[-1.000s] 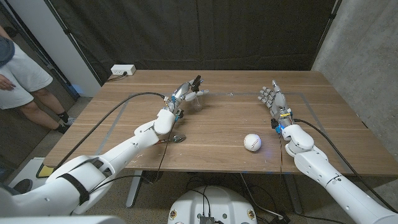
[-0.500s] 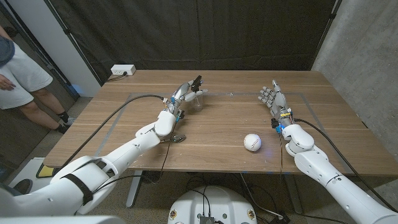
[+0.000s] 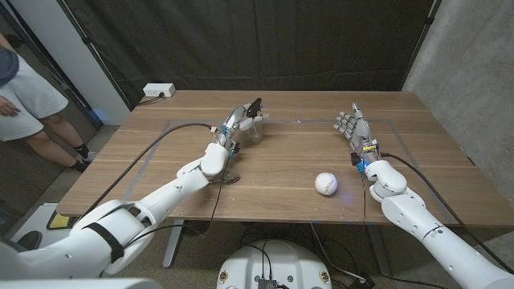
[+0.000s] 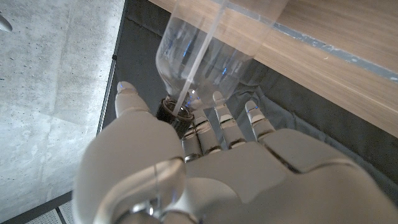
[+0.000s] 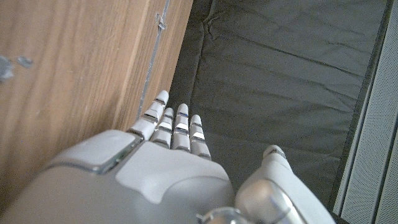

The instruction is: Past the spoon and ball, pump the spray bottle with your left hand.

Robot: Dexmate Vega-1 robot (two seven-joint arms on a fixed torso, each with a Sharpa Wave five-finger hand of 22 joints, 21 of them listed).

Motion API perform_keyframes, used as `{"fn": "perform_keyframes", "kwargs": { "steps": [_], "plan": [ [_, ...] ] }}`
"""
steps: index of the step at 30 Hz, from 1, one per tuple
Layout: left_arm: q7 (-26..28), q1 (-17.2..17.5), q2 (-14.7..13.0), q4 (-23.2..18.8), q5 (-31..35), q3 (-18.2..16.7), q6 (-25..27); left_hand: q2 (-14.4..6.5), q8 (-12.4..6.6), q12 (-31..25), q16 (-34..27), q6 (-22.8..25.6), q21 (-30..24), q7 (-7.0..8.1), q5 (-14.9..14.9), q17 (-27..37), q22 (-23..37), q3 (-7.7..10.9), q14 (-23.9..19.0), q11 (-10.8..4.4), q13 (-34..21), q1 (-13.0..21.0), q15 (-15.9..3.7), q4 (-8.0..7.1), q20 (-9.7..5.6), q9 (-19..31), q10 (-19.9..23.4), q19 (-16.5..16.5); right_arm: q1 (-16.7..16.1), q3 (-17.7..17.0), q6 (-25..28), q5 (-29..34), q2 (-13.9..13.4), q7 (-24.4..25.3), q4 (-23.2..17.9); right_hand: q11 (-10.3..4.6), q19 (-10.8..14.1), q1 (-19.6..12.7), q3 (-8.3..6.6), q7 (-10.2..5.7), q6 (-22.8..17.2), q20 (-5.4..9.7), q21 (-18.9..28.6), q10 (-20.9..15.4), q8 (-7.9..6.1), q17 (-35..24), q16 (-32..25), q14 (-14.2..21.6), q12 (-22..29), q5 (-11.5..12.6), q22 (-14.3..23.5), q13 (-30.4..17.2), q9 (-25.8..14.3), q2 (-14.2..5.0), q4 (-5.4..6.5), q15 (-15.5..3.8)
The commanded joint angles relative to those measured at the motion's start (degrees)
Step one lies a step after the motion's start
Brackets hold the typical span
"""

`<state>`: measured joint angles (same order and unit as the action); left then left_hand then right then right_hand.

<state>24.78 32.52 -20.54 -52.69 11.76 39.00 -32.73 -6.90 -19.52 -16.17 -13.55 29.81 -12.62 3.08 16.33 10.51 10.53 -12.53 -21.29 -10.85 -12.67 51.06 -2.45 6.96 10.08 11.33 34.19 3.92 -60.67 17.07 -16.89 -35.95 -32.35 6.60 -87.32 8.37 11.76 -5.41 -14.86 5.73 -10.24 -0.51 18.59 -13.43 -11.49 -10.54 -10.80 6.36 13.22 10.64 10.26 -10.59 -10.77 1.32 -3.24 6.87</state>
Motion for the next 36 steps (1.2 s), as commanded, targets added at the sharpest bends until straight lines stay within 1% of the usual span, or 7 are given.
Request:
{"fn": "perform_keyframes", "kwargs": {
  "steps": [1,5,7,9,15,28,36],
  "plan": [
    [0.7,-0.7,1.4,1.6,-0.4,-0.1,-1.8,0.1,-0.67,-0.1,-0.1,1.2,0.0,0.37,-0.1,0.2,0.1,0.22,-0.8,-0.48,-0.4,0.4,-2.20,-0.02,-0.09,0.1,1.2,0.6,-0.6,-0.4,0.6,-0.4,-0.8,-0.2,-1.1,0.03,0.6,0.0,0.14,-0.23,-0.5,-0.07,-0.3,-0.5,-0.39,-0.1,-0.4,0.5,0.5,0.3,0.2,-0.2,-0.3,-0.56,-0.05,0.41],
    [0.8,-0.8,1.7,1.8,-0.6,-0.1,-2.1,-0.2,-1.87,-0.6,-0.1,4.4,-0.1,0.57,-0.5,0.2,0.1,0.42,-2.1,-1.22,-0.8,1.3,-2.53,0.10,-0.03,0.1,3.9,1.3,-1.1,-0.7,0.5,-0.3,-1.1,0.1,-1.7,0.03,0.7,0.0,0.17,-0.22,-0.6,-0.03,-0.3,-0.6,-0.40,-0.1,-0.4,0.8,0.5,0.3,0.2,-0.2,-0.3,-0.58,-0.05,0.46],
    [0.6,-0.7,1.8,1.7,-0.8,-0.1,-2.0,-0.2,-1.88,-0.8,-0.1,4.5,-0.1,0.57,-0.6,0.2,0.1,0.46,-2.3,-1.11,-0.9,1.5,-2.75,0.11,-0.16,0.1,4.8,1.5,-1.2,-0.8,0.5,-0.3,-1.2,0.3,-1.9,0.00,0.8,0.0,0.19,-0.26,-0.8,-0.07,-0.3,-0.7,-0.44,-0.1,-0.4,0.9,0.5,0.3,0.2,-0.2,-0.3,-0.59,-0.05,0.43],
    [0.4,-0.6,1.7,1.5,-0.9,-0.2,-1.9,-0.3,-2.44,-0.6,-0.2,6.0,-0.1,0.55,-0.7,0.2,0.1,0.55,-3.2,0.39,-1.1,1.8,-2.93,0.12,-0.14,0.1,5.1,1.8,-1.3,-0.9,0.5,-0.4,-1.3,0.3,-2.0,-0.01,0.9,0.1,0.21,-0.23,-0.8,-0.11,-0.3,-0.8,-0.45,-0.1,-0.4,0.9,0.5,0.3,0.2,-0.2,-0.3,-0.59,-0.04,0.40],
    [0.5,0.2,1.6,0.3,-1.0,-0.4,-1.1,-0.5,-3.78,-1.3,-0.6,9.7,-0.2,0.87,-1.1,0.2,0.1,0.84,-5.6,0.20,-1.7,2.9,-3.20,0.27,-0.14,0.0,8.8,3.0,-1.2,-1.0,0.5,-0.6,-1.4,-0.1,-1.7,0.00,1.1,0.1,0.25,-0.24,-0.9,-0.11,-0.4,-1.0,-0.44,-0.1,-0.4,1.1,0.6,0.3,0.2,-0.3,-0.3,-0.59,-0.04,0.47],
    [0.7,1.4,1.7,-1.7,-1.8,-1.2,-0.5,-2.1,-4.93,-1.6,-0.8,13.0,-0.4,0.83,-1.6,0.1,0.0,2.57,-8.3,-0.63,-2.4,5.8,-4.03,0.84,-0.46,0.0,11.9,4.7,0.0,-0.5,0.1,-0.8,-1.0,-1.6,-0.2,-0.14,1.4,0.1,0.25,-0.34,-1.1,-0.19,-0.4,-1.4,-0.46,-0.1,-0.4,1.3,0.7,0.4,0.2,-0.3,-0.3,-0.79,-0.02,0.34],
    [0.2,1.1,2.2,-1.1,-2.1,-1.1,-0.7,-3.0,-5.15,-1.6,-0.9,13.9,-0.5,0.47,-1.9,0.2,0.0,3.50,-9.3,-0.31,-2.6,6.7,-4.13,0.73,-0.57,-0.1,13.0,5.4,-0.1,-0.7,-0.3,-0.9,-0.8,-1.4,-0.1,-0.29,1.6,0.1,0.27,-0.21,-1.2,-0.13,-0.5,-1.6,-0.47,-0.1,-0.4,1.5,0.7,0.4,0.2,-0.3,-0.3,-0.92,0.01,0.35]
  ]
}}
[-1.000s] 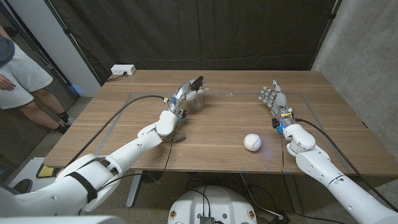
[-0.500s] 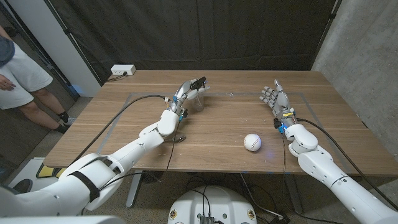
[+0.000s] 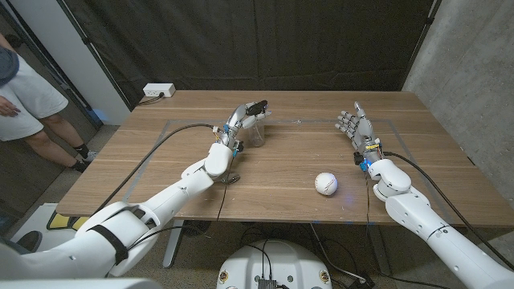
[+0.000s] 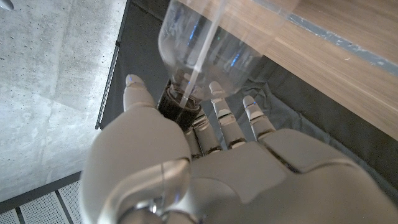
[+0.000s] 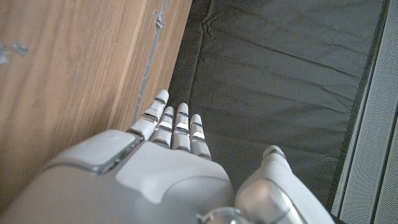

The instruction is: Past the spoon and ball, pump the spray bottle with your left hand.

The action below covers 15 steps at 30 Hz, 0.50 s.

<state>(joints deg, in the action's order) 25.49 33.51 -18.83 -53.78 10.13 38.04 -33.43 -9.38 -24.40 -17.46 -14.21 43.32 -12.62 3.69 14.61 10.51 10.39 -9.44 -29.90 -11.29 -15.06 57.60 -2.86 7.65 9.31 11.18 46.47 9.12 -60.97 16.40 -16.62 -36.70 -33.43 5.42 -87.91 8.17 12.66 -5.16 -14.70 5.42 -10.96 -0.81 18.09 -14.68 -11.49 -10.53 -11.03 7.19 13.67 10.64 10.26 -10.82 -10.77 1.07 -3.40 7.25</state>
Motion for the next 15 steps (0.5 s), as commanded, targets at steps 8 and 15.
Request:
{"fn": "perform_keyframes", "kwargs": {
  "steps": [8,15],
  "plan": [
    [0.0,-0.2,0.8,0.4,-0.4,-0.3,-0.7,-0.7,-0.32,-0.2,-0.2,0.8,-0.5,-0.27,-0.6,0.2,0.2,0.85,-1.1,0.18,-0.4,0.5,-3.65,-0.09,0.28,0.0,1.1,0.4,0.1,0.0,-0.8,0.0,0.4,-0.2,0.4,-0.22,0.8,0.0,0.14,0.09,-0.6,0.14,-0.1,-0.5,-0.47,-0.2,-0.2,0.8,0.3,0.4,0.2,-0.1,-0.3,-0.81,0.24,-0.06],
    [0.4,-0.2,1.0,0.3,-0.8,-0.8,-1.1,-0.6,-0.77,-0.4,-0.7,2.9,-0.7,-0.66,-1.7,0.1,0.1,1.97,-4.6,0.30,-0.9,1.0,-2.44,-0.64,1.69,-0.2,3.9,2.3,0.4,0.1,-1.6,0.4,0.6,-0.2,0.4,-0.22,0.9,0.1,0.16,0.16,-0.7,0.17,-0.1,-0.5,-0.47,-0.2,-0.1,0.9,0.3,0.4,0.2,-0.1,-0.3,-0.93,0.30,-0.04]
  ]
}}
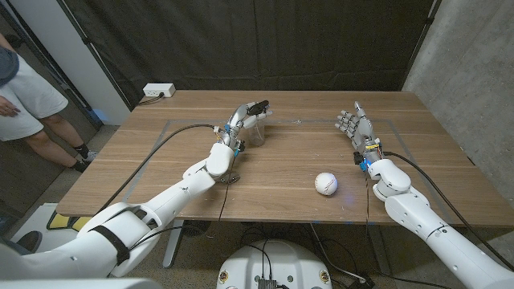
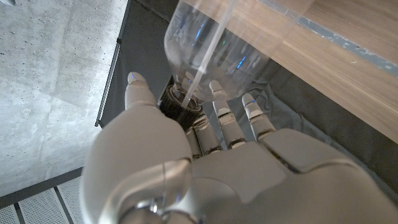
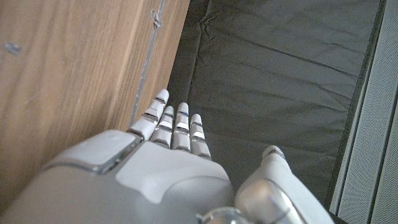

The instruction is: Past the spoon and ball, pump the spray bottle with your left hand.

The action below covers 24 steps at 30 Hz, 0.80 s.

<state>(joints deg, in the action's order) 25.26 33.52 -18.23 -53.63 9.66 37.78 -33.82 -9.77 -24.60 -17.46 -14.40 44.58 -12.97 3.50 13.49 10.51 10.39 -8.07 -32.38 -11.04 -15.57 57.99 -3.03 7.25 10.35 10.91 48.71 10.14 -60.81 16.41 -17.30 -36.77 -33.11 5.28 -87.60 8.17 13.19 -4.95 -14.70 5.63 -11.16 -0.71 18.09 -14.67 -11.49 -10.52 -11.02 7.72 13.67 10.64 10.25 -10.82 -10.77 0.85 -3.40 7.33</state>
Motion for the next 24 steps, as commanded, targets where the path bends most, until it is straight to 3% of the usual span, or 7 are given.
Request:
{"fn": "perform_keyframes", "kwargs": {
  "steps": [1,9,13,24],
  "plan": [
    [0.6,-0.2,0.3,-0.1,-0.3,-0.6,-0.6,-0.1,-0.67,-0.4,-0.5,2.0,-0.4,-0.62,-0.6,0.1,0.1,0.68,-2.3,0.08,-0.4,0.7,-2.30,-0.29,0.80,0.1,2.0,1.5,0.2,0.1,-0.9,0.6,0.3,0.0,0.0,-0.23,0.4,-0.1,0.16,-0.08,-0.5,0.07,-0.1,-0.5,-0.48,-0.2,-0.1,0.3,0.3,0.4,0.2,-0.1,-0.3,-0.72,0.30,-0.12],
    [2.6,0.4,0.1,-2.3,0.8,-1.1,0.5,0.1,-1.23,-2.1,-1.4,5.1,-0.1,-1.07,-2.0,0.0,0.0,2.28,-9.7,-0.54,-2.2,0.9,-3.17,-1.22,1.67,0.0,8.5,3.6,0.3,0.1,-1.9,1.2,0.5,0.3,-0.2,-0.26,0.4,-0.1,0.19,-0.18,-0.6,0.15,-0.2,-0.6,-0.46,-0.2,-0.1,0.4,0.2,0.4,0.2,-0.1,-0.4,-0.82,0.35,-0.14],
    [3.3,0.7,0.2,-2.9,0.9,-1.4,0.9,0.4,-1.96,-4.1,-1.2,8.1,0.0,-1.47,-2.5,-0.1,-0.1,3.02,-13.7,-0.63,-3.9,1.0,-3.86,-1.63,1.39,0.0,12.4,5.2,0.0,-0.1,-2.0,1.2,0.4,0.6,-0.5,-0.26,0.5,-0.1,0.21,-0.16,-0.6,0.20,-0.2,-0.6,-0.46,-0.2,-0.1,0.4,0.2,0.4,0.2,-0.1,-0.4,-0.85,0.36,-0.15],
    [4.7,1.9,0.4,-4.4,0.7,-1.9,2.0,0.9,-2.47,-7.5,-0.9,11.7,0.1,-1.66,-2.7,0.1,-0.1,3.95,-21.3,-0.73,-7.5,1.3,-5.71,-1.92,1.39,0.0,16.6,8.2,-0.4,-0.3,-1.7,1.4,0.0,1.0,-1.2,-0.28,0.6,0.0,0.22,-0.20,-0.7,0.20,-0.3,-0.7,-0.44,-0.2,0.0,0.4,0.2,0.5,0.2,-0.1,-0.4,-0.99,0.38,-0.19]
  ]
}}
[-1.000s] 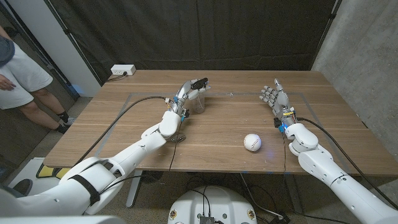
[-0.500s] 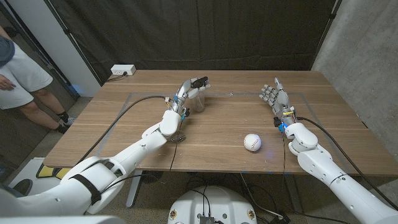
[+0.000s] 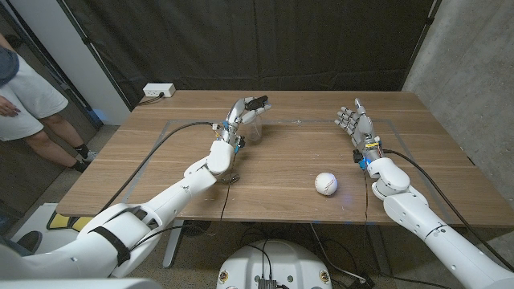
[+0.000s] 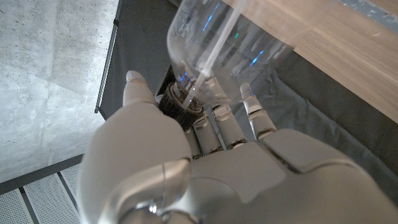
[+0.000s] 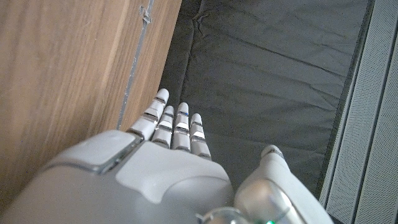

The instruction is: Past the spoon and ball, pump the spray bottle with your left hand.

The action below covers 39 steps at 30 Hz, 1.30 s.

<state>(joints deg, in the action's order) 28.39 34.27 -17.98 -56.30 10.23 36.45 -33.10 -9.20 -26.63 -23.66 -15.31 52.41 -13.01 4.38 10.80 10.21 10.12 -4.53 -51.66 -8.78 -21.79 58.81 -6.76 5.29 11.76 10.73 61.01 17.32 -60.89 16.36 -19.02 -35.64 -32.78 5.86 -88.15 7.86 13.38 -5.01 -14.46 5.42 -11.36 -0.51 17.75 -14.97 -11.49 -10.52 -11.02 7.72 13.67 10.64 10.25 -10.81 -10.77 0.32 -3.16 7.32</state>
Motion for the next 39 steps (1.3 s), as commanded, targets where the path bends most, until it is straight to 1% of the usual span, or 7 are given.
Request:
{"fn": "perform_keyframes", "kwargs": {
  "steps": [1,8,14,17,26,32,39],
  "plan": [
    [1.7,1.2,0.1,-1.8,0.2,-0.6,1.4,0.2,-0.52,-2.2,0.0,4.4,0.2,-2.35,0.0,0.6,0.2,0.63,-3.3,-3.11,-2.2,0.6,-2.22,0.00,-0.28,0.2,5.1,1.6,-0.4,-0.3,0.0,0.2,-0.4,0.4,-0.7,0.02,0.4,0.0,-0.01,0.01,-0.5,0.02,0.0,-0.4,-0.43,-0.2,0.0,0.4,0.2,0.5,0.2,-0.1,-0.4,-0.46,0.14,-0.23],
    [3.1,1.7,0.3,-2.5,0.5,-0.9,2.0,0.4,-2.12,-7.8,-1.3,7.2,0.0,-2.04,-0.2,2.2,0.3,1.76,-11.5,-2.94,-8.6,1.1,-4.02,-0.11,-1.73,1.9,7.5,4.4,-0.4,-0.4,-0.1,0.4,-0.5,0.4,-0.8,0.05,0.5,0.1,0.02,-0.02,-0.5,0.03,-0.1,-0.5,-0.41,-0.2,0.0,0.5,0.2,0.5,0.2,-0.1,-0.4,-0.51,0.14,-0.28],
    [3.5,2.2,0.3,-3.2,0.5,-1.0,2.2,0.8,-3.50,-12.1,-1.9,8.8,-0.5,-2.11,-0.2,3.7,0.5,2.21,-14.4,-3.05,-13.9,1.3,-4.51,-0.13,-2.55,3.0,8.0,6.6,-0.6,-0.4,0.0,0.3,-0.7,0.3,-1.1,0.05,0.4,0.1,0.04,-0.04,-0.5,0.01,-0.2,-0.4,-0.37,-0.2,0.1,0.5,0.1,0.5,0.2,-0.1,-0.4,-0.55,0.14,-0.24],
    [3.4,2.7,0.1,-3.9,0.4,-1.1,2.9,1.6,-0.93,-10.0,2.2,3.6,0.6,-2.70,-0.3,3.8,0.6,2.15,-7.9,-3.05,-15.2,0.5,-3.26,-0.60,-1.09,1.8,0.4,5.4,-0.7,-0.4,0.2,0.2,-0.8,0.4,-1.3,0.03,0.5,0.0,0.05,-0.03,-0.5,0.00,-0.2,-0.4,-0.34,-0.2,0.1,0.4,0.1,0.5,0.2,-0.1,-0.4,-0.58,0.13,-0.28],
    [3.0,3.4,-0.3,-5.4,0.1,-1.3,4.0,2.3,1.80,-0.3,4.6,-0.9,1.9,-2.47,-0.2,1.3,0.3,2.09,1.8,-3.41,-7.3,-0.3,-0.74,-1.07,0.50,0.3,-2.8,1.7,-1.1,-0.4,0.4,0.4,-1.0,0.7,-2.0,0.05,0.5,0.0,0.08,-0.01,-0.6,0.03,-0.4,-0.5,-0.34,-0.2,0.1,0.5,0.1,0.5,0.2,-0.1,-0.4,-0.63,0.12,-0.25],
    [2.7,3.7,-0.5,-6.0,0.0,-1.4,4.5,2.4,2.65,2.4,4.6,-2.0,1.9,-2.16,-0.1,0.8,0.3,2.13,3.8,-3.30,-5.0,-0.4,-0.41,-1.12,0.53,0.1,-2.9,0.9,-1.2,-0.5,0.4,0.5,-1.1,0.9,-2.3,0.04,0.6,0.1,0.11,-0.02,-0.6,-0.01,-0.4,-0.5,-0.31,-0.2,0.2,0.4,0.1,0.5,0.2,-0.1,-0.4,-0.65,0.11,-0.23],
    [2.3,3.9,-0.5,-6.4,-0.5,-1.6,4.9,2.2,1.68,3.6,3.0,2.2,1.7,-2.30,-0.1,0.4,0.2,2.57,0.9,-3.18,-1.9,-0.1,-1.16,-1.03,0.46,0.1,3.9,1.0,-1.1,-0.4,0.3,0.6,-0.9,1.0,-2.3,0.00,0.6,0.1,0.14,-0.01,-0.6,0.04,-0.5,-0.5,-0.29,-0.2,0.2,0.5,0.0,0.5,0.2,-0.1,-0.4,-0.68,0.10,-0.27]
  ]
}}
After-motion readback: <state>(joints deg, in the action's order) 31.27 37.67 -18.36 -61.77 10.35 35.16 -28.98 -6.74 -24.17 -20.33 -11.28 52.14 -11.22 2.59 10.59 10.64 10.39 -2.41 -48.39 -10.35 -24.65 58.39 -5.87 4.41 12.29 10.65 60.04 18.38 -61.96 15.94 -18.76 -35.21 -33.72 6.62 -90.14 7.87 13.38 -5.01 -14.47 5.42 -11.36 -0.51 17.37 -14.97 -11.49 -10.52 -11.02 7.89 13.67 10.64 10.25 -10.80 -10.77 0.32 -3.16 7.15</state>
